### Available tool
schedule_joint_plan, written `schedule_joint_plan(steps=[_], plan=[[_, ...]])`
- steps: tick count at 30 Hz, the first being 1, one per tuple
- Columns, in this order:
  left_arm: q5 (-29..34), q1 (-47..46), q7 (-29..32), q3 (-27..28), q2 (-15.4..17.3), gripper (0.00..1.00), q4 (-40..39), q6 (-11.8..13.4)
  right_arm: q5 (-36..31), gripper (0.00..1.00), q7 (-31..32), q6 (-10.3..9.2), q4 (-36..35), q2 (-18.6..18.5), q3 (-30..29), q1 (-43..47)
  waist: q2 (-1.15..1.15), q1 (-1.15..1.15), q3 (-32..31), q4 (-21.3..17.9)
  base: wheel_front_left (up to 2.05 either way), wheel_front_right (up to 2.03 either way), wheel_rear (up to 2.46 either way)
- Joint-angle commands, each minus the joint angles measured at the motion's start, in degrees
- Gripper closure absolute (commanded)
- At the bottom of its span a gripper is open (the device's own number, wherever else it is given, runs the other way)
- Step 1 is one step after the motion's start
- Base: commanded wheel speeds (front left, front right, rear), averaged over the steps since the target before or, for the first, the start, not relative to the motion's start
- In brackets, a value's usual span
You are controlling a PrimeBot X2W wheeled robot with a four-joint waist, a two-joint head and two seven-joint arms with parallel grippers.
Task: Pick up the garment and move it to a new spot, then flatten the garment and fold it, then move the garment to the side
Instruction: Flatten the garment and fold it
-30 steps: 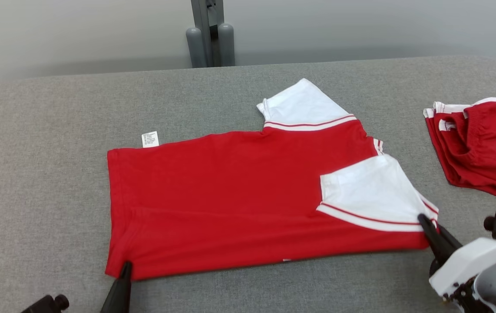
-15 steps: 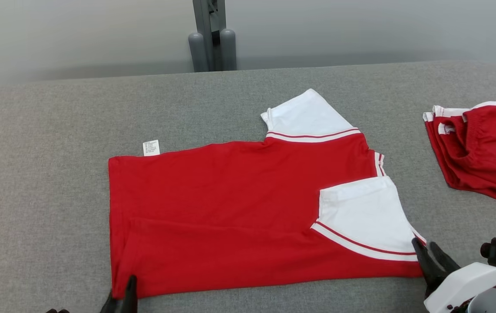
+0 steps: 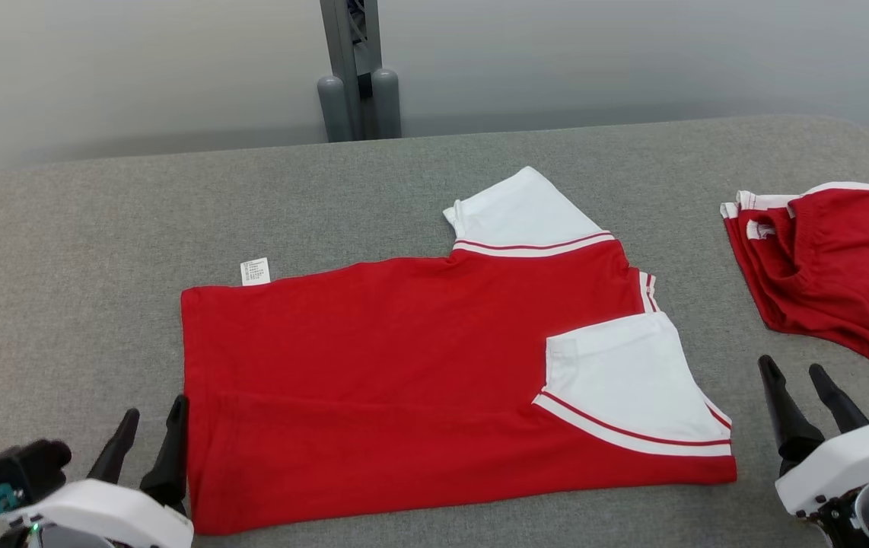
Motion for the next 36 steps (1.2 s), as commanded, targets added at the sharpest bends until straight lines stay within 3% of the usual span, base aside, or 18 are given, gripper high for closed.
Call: schedule_joint_plan(steps=[1,7,15,25,34,35,36], plan=[[0.90,-2.91,1.39,-0.46,1.19,0.00,0.06,0.37,-0.76,0.00,0.24,0.00,-1.04,-0.87,0.34,-1.08,0.00,0.00,0.04,-0.04,0.00,0.00,0.00],[3.44,-12.56,8.03,-2.90,3.82,0.00,4.39,0.86,-1.94,0.00,2.04,0.00,-4.32,-2.49,4.53,-4.57,0.00,0.00,1.79,-0.75,0.00,0.00,0.00],[5.22,-23.09,12.66,-5.45,3.68,0.00,13.12,-0.13,-0.78,0.00,3.40,0.00,-6.25,-4.40,10.78,-8.98,0.00,0.00,6.19,-2.22,0.00,0.00,0.00],[5.82,-32.46,14.78,-6.40,4.07,0.00,25.81,-2.28,0.10,0.00,2.51,0.00,-5.14,-6.26,16.36,-13.52,0.00,0.00,9.87,-4.34,0.00,0.00,0.00],[5.73,-36.24,15.03,-6.75,4.07,0.00,32.38,-3.50,0.87,0.00,2.07,0.00,-5.00,-6.98,18.67,-14.89,0.00,0.00,11.04,-5.40,0.00,0.00,0.00],[5.64,-36.62,15.15,-6.77,4.05,0.07,33.00,-3.57,1.00,0.00,2.08,0.00,-5.01,-7.02,18.91,-15.09,0.00,0.00,11.21,-5.52,0.00,0.00,0.00],[5.59,-36.88,15.56,-6.95,3.99,0.33,33.61,-3.81,1.08,0.00,2.04,0.00,-5.00,-7.10,19.09,-15.17,0.00,0.00,11.34,-5.61,0.00,0.00,0.00]])
